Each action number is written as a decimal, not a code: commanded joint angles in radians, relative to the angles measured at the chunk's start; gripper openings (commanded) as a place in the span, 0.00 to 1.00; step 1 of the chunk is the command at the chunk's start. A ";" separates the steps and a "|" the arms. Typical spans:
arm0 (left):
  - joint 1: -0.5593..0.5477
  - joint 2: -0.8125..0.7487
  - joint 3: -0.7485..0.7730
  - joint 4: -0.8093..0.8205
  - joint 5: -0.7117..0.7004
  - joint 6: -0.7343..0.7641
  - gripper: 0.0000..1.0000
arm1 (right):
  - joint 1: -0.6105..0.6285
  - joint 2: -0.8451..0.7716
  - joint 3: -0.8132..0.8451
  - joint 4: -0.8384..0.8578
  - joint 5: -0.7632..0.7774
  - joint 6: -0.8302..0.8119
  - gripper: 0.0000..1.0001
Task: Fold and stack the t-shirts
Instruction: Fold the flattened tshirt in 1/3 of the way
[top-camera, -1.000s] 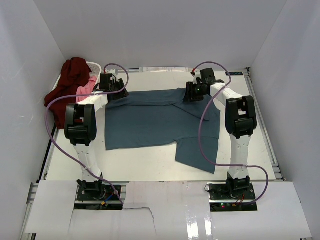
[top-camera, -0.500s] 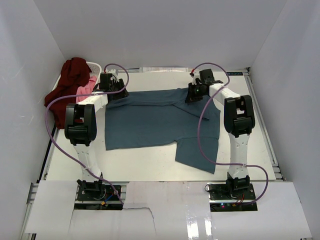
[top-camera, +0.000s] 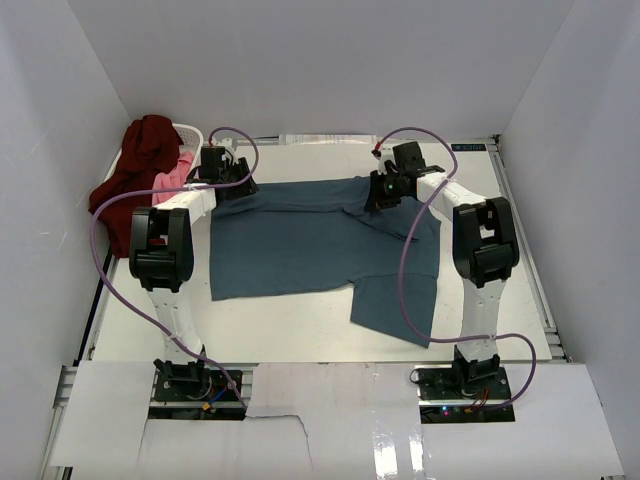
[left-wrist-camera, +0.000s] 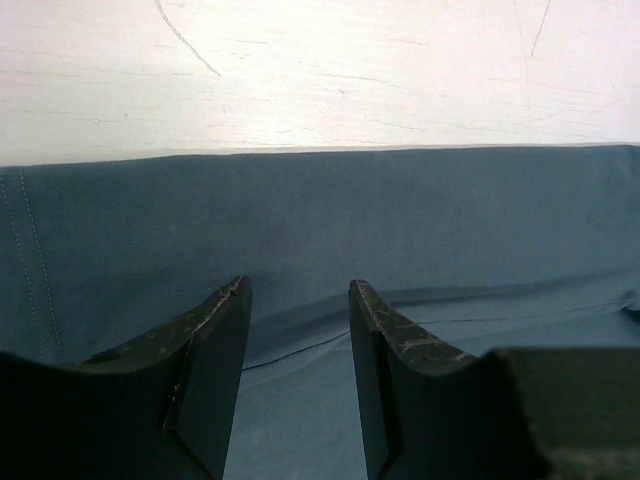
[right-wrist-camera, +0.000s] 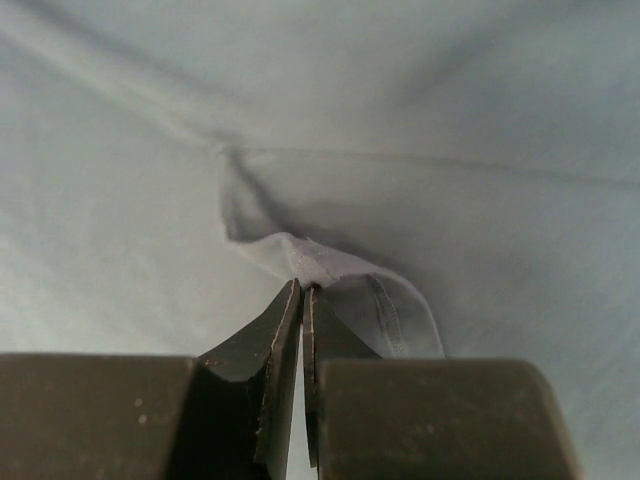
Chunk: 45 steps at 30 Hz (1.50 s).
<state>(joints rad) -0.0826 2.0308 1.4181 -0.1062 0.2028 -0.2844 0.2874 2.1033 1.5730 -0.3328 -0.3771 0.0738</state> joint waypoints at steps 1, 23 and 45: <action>-0.006 -0.073 0.007 -0.006 0.014 0.014 0.55 | 0.019 -0.101 -0.047 0.029 -0.014 -0.014 0.08; -0.014 -0.047 0.038 -0.029 0.024 0.021 0.55 | 0.039 -0.278 -0.370 0.155 -0.299 0.141 0.60; 0.012 -0.089 0.059 -0.177 0.021 0.093 0.53 | 0.058 0.006 0.013 0.249 -0.062 0.189 0.12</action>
<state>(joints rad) -0.0776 2.0212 1.4708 -0.2481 0.2230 -0.2337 0.3473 2.0621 1.4899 -0.0803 -0.5251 0.2775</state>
